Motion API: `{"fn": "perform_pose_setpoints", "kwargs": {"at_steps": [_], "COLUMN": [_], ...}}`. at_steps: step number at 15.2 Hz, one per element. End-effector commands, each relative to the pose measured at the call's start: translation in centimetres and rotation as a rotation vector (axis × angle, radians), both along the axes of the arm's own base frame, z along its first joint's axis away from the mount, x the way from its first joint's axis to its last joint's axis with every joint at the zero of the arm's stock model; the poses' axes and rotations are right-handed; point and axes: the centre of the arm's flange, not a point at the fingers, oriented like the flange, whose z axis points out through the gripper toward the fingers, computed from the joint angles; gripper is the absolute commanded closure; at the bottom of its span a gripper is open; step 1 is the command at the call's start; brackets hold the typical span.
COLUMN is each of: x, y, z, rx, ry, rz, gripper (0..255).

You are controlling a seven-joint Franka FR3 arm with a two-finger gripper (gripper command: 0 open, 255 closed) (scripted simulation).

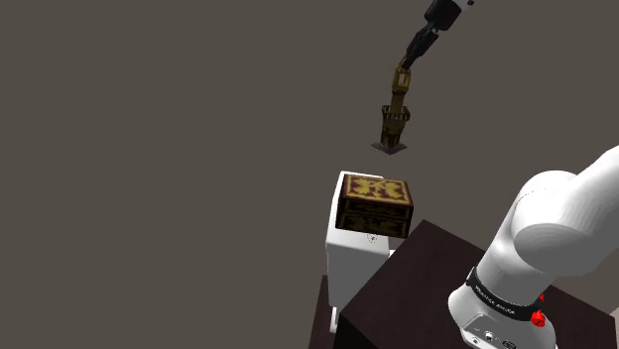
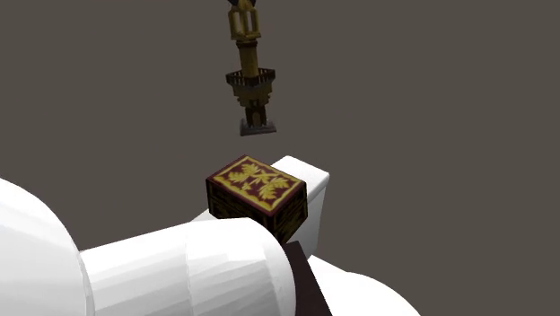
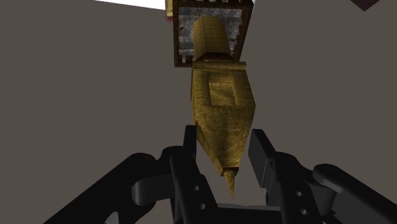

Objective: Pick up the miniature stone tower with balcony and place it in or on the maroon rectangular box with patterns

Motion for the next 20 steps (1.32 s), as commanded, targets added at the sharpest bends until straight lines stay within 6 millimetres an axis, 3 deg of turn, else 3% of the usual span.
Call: {"fn": "perform_pose_setpoints", "kwargs": {"at_steps": [1, 20], "x": [-0.1, -0.1], "y": [0.1, 0.1], "z": [-0.9, -11.0], "rx": [-0.001, -0.001], "ry": [-0.001, -0.001], "rz": [0.000, 0.000], "gripper": [255, 255]}}
